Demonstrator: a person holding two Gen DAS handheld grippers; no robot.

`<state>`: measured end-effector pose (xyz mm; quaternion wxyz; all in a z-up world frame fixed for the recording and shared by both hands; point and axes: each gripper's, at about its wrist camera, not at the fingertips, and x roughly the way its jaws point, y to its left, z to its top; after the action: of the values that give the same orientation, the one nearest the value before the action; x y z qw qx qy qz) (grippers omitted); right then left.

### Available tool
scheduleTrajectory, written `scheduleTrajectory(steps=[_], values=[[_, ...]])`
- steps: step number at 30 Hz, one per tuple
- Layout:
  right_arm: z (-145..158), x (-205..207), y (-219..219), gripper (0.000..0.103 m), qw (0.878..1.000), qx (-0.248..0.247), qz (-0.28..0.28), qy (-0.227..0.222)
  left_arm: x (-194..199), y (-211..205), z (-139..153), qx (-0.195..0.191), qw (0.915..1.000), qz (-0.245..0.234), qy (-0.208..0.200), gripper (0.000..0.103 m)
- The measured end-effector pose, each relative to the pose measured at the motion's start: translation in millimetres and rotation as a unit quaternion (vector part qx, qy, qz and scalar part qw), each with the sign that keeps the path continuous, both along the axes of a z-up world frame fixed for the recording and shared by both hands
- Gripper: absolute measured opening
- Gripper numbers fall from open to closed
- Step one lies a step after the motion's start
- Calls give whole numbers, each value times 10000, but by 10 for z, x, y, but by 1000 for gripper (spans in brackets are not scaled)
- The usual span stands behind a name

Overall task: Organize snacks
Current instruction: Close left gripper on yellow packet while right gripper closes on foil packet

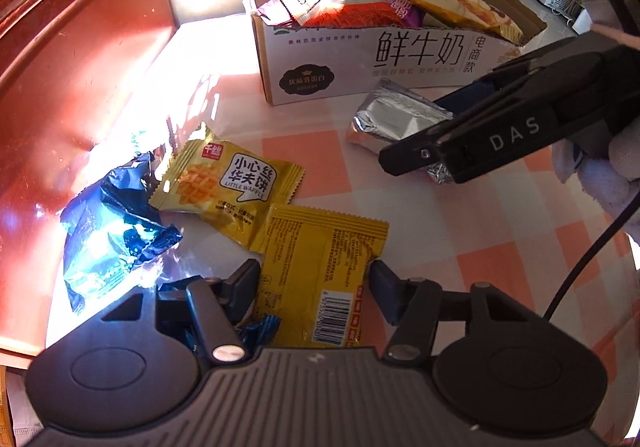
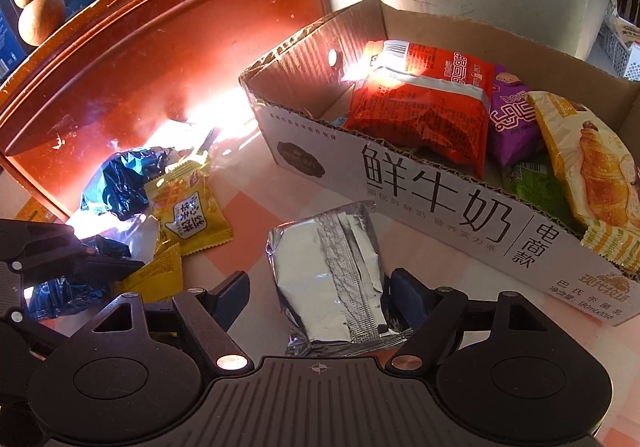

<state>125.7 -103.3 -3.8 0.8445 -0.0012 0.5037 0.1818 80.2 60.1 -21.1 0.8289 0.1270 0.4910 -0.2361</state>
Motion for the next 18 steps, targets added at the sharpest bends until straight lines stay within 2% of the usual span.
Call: scheduleTrajectory(steps=[2,5,8,10,11,12,14,18], values=[[7,-21,14,76,10000,-6,78,20,-20,-4,-4,40,10000,-76,-49,62],[-20,-10,30,77,10000,-89,-3,-2,-19,-4,-23,161,9997,-30,-162,76],[-58,12,44,78,9999,-125,-87,21,-7,-16,-23,193,9995,-67,-239,77],[-68,4,56,78,9998,-187,-79,-48,5,-22,-24,129,9996,-81,-220,74],[-70,2,59,77,9998,-201,-75,-62,13,-19,-22,50,9998,-71,-172,66],[-70,-4,55,73,9997,-227,-93,-94,29,-15,-12,-104,9999,-26,-85,59],[-61,-4,43,61,9996,-242,-71,-137,22,-57,4,-91,9999,-85,-105,50],[-38,-21,3,57,9997,-191,-89,-138,26,-110,23,-61,9999,-8,-124,47]])
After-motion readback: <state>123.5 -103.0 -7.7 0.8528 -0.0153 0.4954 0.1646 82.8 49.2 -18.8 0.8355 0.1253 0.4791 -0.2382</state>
